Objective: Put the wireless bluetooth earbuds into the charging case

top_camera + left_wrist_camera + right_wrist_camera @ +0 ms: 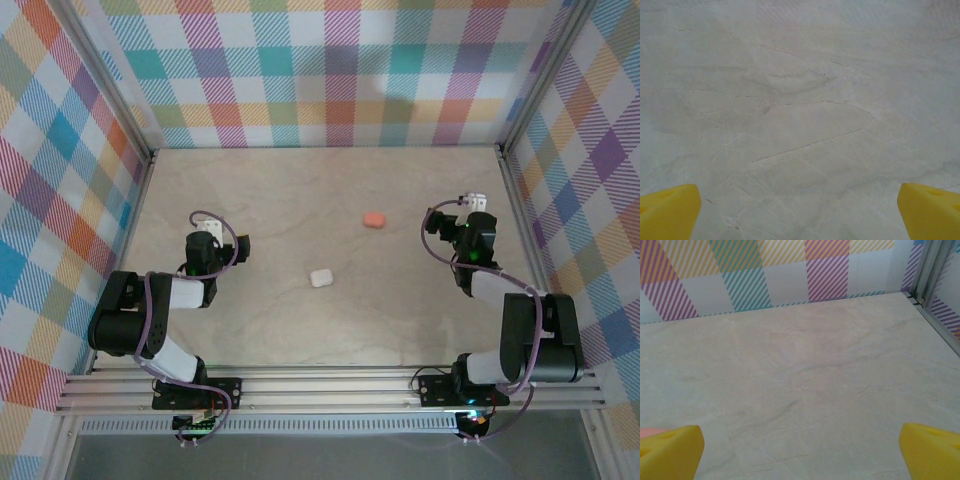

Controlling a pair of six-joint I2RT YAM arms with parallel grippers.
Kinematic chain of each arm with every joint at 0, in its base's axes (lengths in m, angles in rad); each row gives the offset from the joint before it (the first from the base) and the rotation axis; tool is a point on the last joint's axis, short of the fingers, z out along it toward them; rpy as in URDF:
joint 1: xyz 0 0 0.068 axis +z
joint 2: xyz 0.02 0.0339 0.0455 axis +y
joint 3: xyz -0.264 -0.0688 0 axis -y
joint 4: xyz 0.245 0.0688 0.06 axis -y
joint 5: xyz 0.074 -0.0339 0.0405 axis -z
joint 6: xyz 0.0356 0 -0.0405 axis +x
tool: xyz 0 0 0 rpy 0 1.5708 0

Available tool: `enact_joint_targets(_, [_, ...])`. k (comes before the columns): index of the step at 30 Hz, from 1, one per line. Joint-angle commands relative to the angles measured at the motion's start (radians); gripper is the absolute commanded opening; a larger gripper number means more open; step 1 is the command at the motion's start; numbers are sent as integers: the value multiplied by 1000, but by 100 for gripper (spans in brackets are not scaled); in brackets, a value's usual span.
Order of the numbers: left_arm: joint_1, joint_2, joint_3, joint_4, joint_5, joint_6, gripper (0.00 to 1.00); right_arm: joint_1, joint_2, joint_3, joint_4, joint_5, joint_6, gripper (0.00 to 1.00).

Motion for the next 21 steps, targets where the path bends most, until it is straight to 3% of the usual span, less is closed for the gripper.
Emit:
enact_joint_targets(1, [14, 3, 3, 31, 10, -8, 100, -1, -26, -4, -17, -49, -34, 100])
enact_joint_targets(7, [14, 4, 4, 31, 10, -9, 100, -2, -50, -15, -102, -39, -6, 100])
enact_joint_targets(12, [14, 4, 5, 31, 10, -8, 100, 0, 52, -138, 173, -32, 5, 100])
enact_joint_targets(17, [14, 4, 3, 32, 9, -9, 100, 9, 169, -139, 288, -55, -16, 100])
enact_joint_targets(21, [14, 4, 3, 33, 9, -9, 100, 11, 158, -125, 235, -54, -18, 100])
